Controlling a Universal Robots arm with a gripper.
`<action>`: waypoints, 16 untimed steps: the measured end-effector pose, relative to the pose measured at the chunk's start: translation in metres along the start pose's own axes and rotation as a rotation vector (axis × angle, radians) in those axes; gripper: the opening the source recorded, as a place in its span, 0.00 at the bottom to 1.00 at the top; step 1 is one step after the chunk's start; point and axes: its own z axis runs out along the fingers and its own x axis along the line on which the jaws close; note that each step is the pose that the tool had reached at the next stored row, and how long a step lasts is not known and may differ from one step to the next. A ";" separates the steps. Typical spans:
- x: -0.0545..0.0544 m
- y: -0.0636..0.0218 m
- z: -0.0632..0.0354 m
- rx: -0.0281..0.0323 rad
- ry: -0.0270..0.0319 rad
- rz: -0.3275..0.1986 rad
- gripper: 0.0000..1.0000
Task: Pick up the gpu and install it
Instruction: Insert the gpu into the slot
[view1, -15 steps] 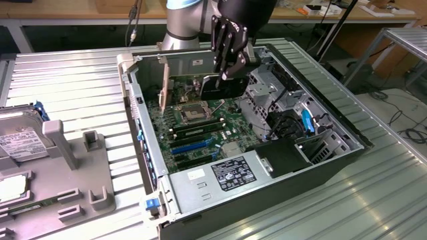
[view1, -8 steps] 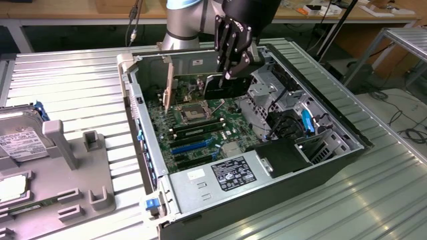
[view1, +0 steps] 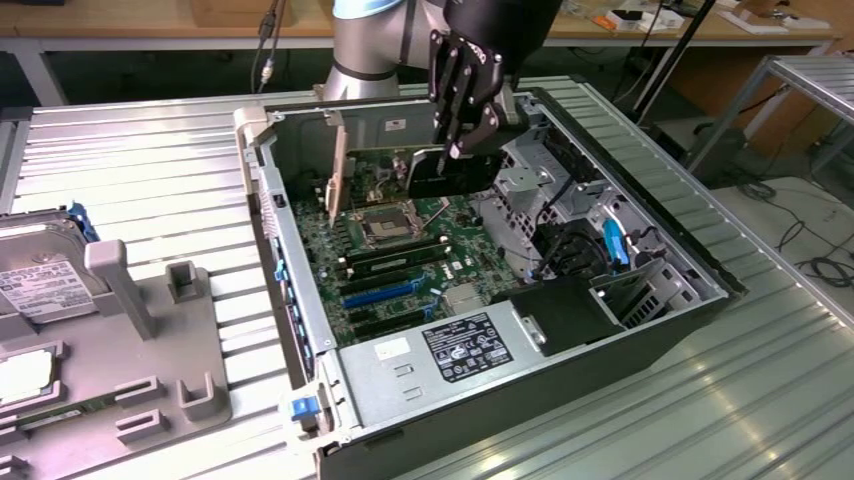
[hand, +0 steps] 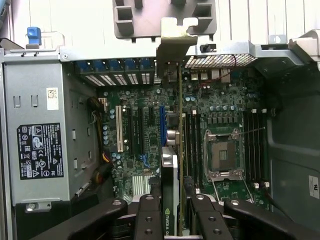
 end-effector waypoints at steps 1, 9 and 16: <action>0.000 0.0000 0.0003 0.0000 0.0000 0.000 0.27; 0.000 -0.0004 0.0060 0.0000 0.0000 0.000 0.27; 0.000 -0.0008 0.0118 0.0002 -0.0003 0.000 0.27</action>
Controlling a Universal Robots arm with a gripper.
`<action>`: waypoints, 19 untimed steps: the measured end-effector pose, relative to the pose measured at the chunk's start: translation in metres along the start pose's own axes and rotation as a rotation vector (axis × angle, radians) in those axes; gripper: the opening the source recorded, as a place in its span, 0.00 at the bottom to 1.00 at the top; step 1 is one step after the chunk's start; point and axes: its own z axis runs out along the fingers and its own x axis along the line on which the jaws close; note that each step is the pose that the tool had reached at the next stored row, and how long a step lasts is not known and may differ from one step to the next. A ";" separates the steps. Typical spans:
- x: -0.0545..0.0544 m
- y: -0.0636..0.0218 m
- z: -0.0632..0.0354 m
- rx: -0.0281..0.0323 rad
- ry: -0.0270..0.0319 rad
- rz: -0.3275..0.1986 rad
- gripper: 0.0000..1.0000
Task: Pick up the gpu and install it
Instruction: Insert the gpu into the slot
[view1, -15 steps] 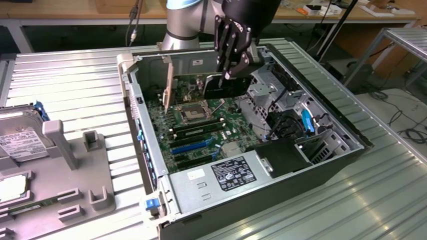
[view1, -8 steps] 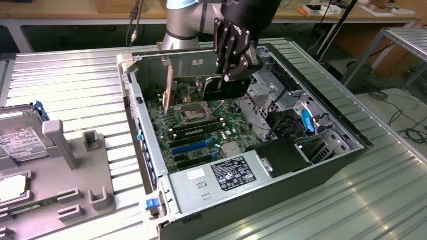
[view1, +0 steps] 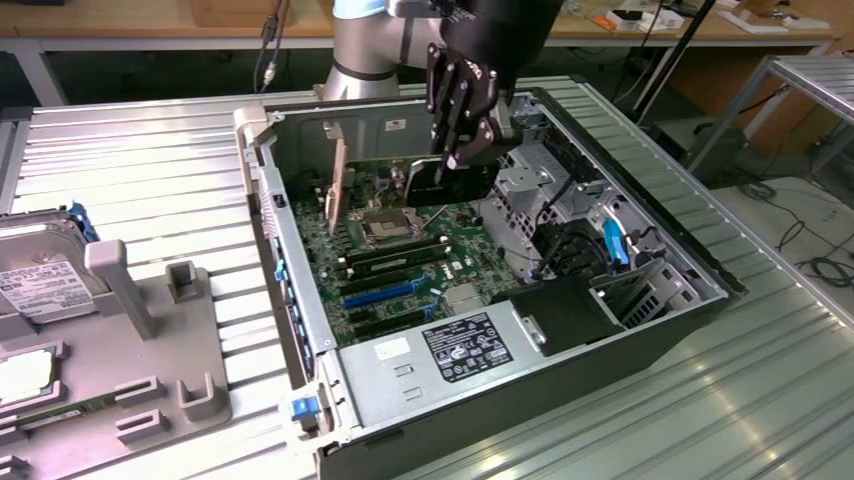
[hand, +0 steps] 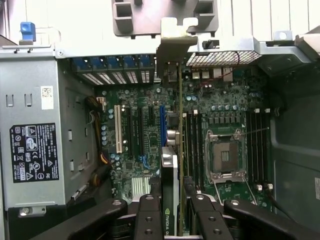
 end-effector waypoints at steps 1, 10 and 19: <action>0.000 0.0000 0.0008 0.0000 0.0000 0.000 0.27; 0.000 -0.0005 0.0078 0.0023 -0.0017 0.000 0.27; 0.000 -0.0007 0.0111 0.0030 -0.0076 -0.001 0.27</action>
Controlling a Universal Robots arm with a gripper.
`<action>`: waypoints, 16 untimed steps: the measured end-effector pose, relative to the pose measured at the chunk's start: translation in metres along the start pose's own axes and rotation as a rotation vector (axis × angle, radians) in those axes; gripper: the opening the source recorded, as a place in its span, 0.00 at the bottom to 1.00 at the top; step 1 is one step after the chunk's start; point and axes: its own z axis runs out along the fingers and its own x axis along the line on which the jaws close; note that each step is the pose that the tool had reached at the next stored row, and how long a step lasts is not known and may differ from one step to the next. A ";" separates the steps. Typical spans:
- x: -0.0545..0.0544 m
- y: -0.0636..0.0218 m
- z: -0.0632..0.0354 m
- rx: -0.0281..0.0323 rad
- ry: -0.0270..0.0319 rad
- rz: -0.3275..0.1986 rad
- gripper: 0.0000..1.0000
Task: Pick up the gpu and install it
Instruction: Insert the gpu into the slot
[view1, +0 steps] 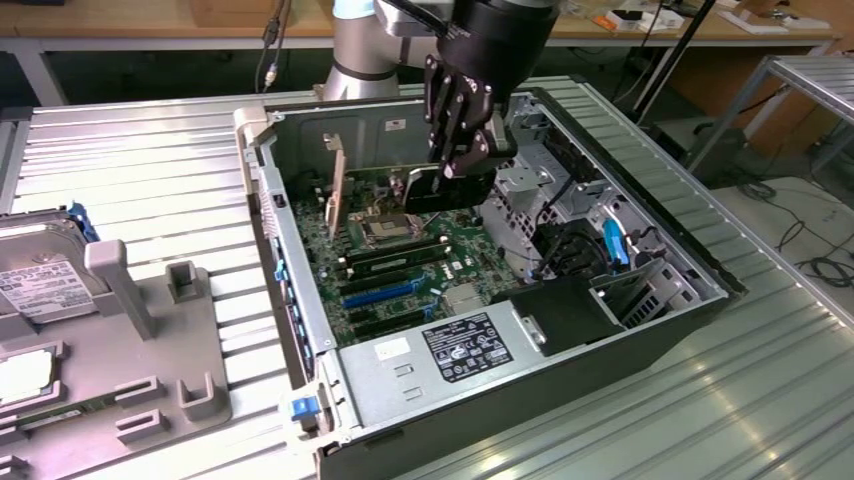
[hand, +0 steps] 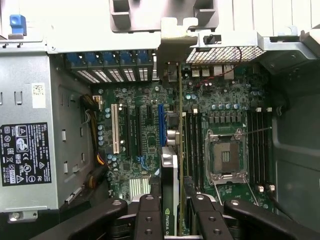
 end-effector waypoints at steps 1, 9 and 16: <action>0.000 0.0000 0.0000 0.0000 0.0000 0.000 0.27; 0.000 -0.0001 0.0014 -0.0002 -0.0041 0.000 0.27; 0.000 -0.0003 0.0059 -0.0002 -0.0044 0.000 0.27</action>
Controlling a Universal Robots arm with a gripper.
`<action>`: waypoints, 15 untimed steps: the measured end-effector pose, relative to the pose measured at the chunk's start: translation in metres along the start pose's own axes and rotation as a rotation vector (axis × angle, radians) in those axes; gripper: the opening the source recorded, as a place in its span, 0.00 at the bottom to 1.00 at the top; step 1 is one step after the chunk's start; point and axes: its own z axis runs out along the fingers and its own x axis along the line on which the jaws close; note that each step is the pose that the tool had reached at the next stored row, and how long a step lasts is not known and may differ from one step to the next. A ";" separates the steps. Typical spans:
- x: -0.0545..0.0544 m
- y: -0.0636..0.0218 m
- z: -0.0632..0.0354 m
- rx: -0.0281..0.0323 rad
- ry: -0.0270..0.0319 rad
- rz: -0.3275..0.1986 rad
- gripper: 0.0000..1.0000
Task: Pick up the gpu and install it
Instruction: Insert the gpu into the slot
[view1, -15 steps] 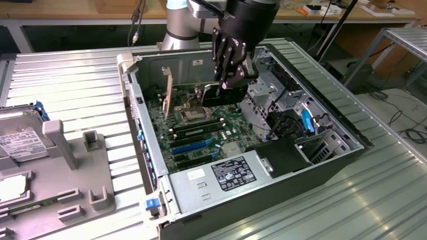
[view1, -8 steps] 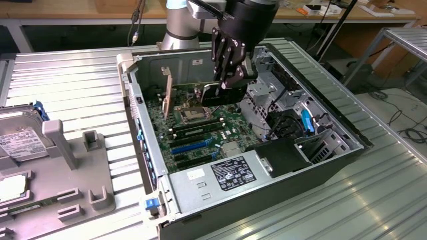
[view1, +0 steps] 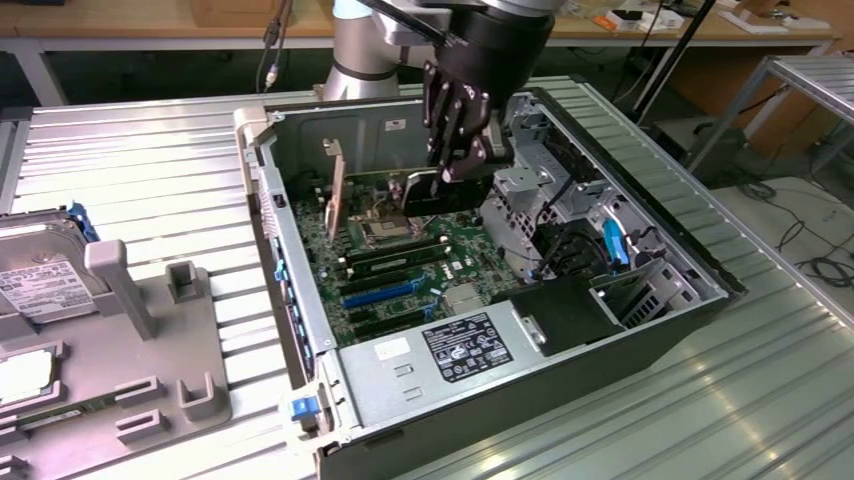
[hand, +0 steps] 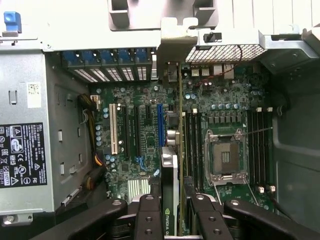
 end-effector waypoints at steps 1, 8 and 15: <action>0.000 0.0000 0.0007 0.0000 -0.0001 0.000 0.27; 0.000 -0.0002 0.0033 -0.0001 -0.0004 0.000 0.27; 0.000 -0.0003 0.0043 -0.0001 -0.0005 0.000 0.27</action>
